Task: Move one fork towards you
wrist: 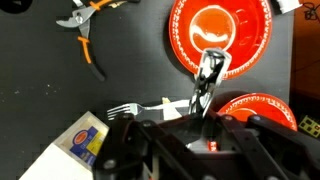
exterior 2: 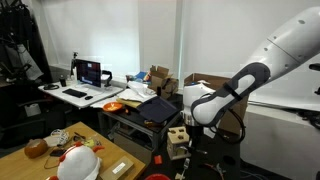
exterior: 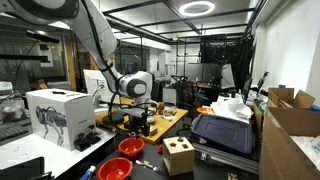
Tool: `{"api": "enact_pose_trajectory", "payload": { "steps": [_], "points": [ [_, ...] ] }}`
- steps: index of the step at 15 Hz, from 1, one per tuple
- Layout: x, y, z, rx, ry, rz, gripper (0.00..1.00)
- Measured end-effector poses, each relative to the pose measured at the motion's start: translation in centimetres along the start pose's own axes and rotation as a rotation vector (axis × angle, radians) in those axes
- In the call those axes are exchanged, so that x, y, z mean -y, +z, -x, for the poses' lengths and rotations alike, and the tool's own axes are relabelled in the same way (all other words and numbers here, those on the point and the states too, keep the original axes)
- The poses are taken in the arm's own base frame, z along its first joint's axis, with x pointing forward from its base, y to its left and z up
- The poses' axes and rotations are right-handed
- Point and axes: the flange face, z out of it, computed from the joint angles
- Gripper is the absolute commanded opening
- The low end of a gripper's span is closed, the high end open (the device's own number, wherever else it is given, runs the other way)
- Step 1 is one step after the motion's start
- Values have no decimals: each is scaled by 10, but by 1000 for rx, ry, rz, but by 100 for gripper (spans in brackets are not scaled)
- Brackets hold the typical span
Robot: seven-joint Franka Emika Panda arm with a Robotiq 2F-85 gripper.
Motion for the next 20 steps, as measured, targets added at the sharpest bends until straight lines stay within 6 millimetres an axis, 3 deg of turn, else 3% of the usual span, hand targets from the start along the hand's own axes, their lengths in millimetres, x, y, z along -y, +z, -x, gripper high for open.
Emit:
{"api": "enact_pose_trajectory", "payload": {
  "steps": [12, 20],
  "points": [
    [-24, 18, 73, 107, 405, 63, 0],
    [-57, 34, 110, 143, 626, 94, 0]
  ]
}}
